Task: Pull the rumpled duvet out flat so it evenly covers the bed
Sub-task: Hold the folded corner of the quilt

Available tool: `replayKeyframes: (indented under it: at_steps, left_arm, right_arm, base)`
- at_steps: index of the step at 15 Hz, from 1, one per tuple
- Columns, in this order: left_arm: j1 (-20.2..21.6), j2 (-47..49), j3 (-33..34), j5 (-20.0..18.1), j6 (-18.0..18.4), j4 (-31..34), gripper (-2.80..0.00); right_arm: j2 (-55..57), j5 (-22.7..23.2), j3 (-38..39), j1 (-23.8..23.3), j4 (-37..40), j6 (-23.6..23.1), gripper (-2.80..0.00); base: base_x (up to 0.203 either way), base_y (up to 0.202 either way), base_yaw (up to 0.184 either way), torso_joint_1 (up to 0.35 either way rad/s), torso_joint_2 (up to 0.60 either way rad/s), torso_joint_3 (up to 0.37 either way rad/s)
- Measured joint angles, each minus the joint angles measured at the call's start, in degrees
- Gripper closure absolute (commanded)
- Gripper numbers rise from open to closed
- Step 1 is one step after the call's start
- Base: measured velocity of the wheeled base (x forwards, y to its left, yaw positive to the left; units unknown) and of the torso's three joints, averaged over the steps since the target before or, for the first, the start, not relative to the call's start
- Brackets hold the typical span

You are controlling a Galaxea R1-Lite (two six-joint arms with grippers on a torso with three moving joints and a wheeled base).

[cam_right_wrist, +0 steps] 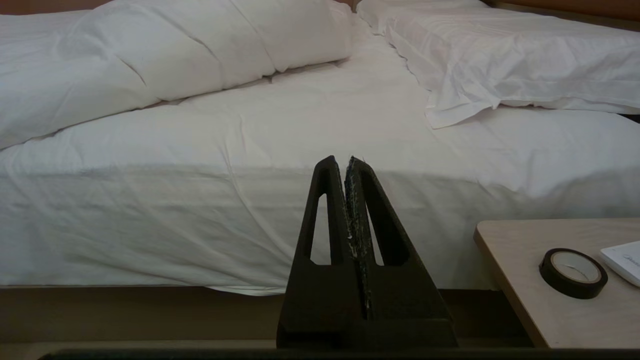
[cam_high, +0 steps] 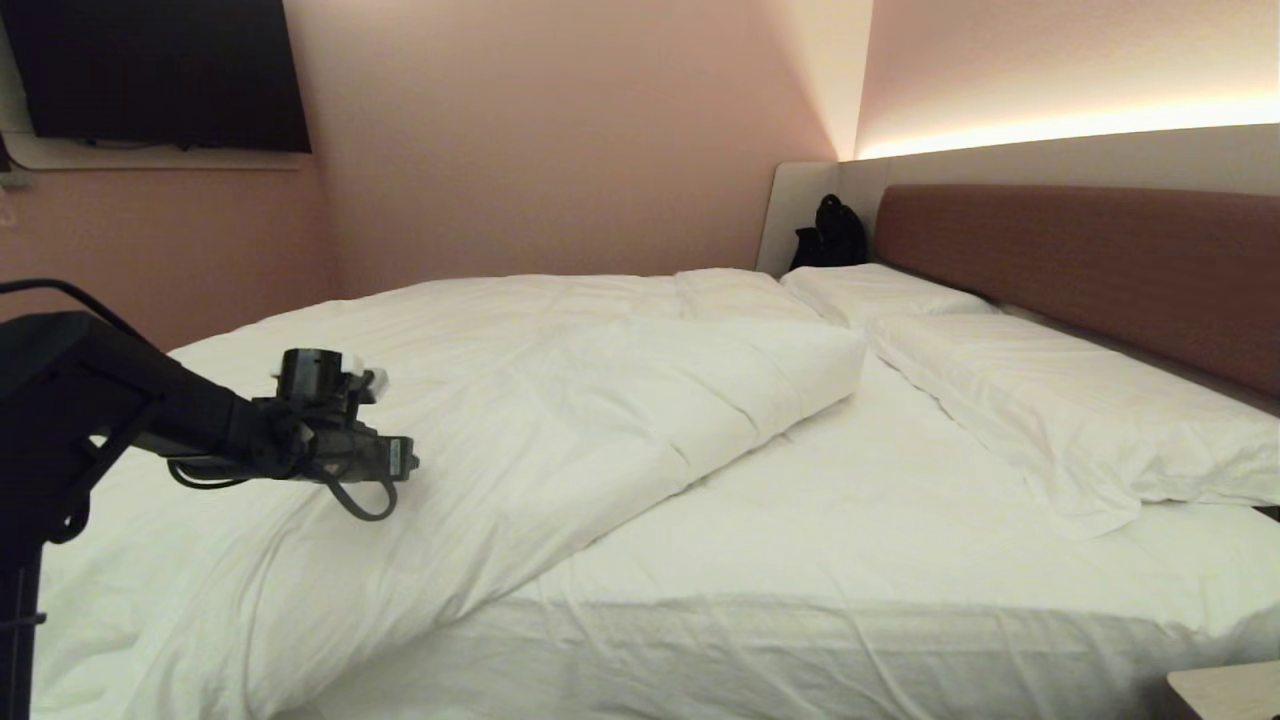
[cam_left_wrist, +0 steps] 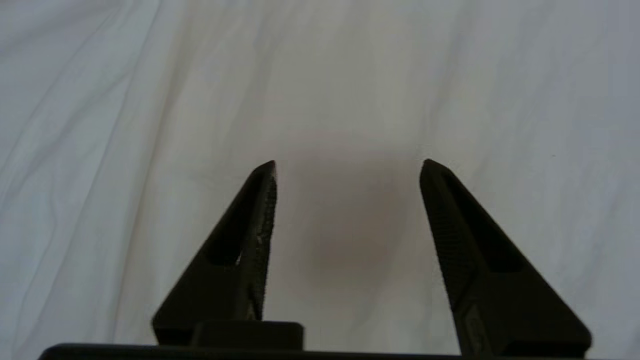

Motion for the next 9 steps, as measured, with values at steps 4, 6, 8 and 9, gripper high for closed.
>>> replayKeyframes:
  at_steps: [4,6,8,9]
  left_arm:
    - [0.06,1.38,-1.98,-0.24,2.08,0.11,-2.80]
    - [0.23,2.52,-2.24,-0.34,3.97,-0.05,-2.80]
    - [0.39,4.27,-2.22,-1.60,5.45,-1.26,-2.80]
    - [0.44,5.10,-1.91,-2.84,5.95,-2.47,-2.80]
  right_arm:
    - [0.00,0.00,0.00,0.00,0.01,0.02,0.00]
    - [-0.03,0.00,0.00,0.00,0.00,0.01,0.00]
    - [-0.07,0.00,0.00,0.00,0.00,0.01,0.00]
    - [-0.07,0.00,0.00,0.00,0.00,0.03,0.00]
  base:
    - [0.000,0.000,0.000,0.000,0.00,0.000]
    - [0.000,0.000,0.000,0.000,0.00,0.000]
    - [0.000,0.000,0.000,0.000,0.00,0.000]
    - [0.000,0.000,0.000,0.000,0.00,0.000]
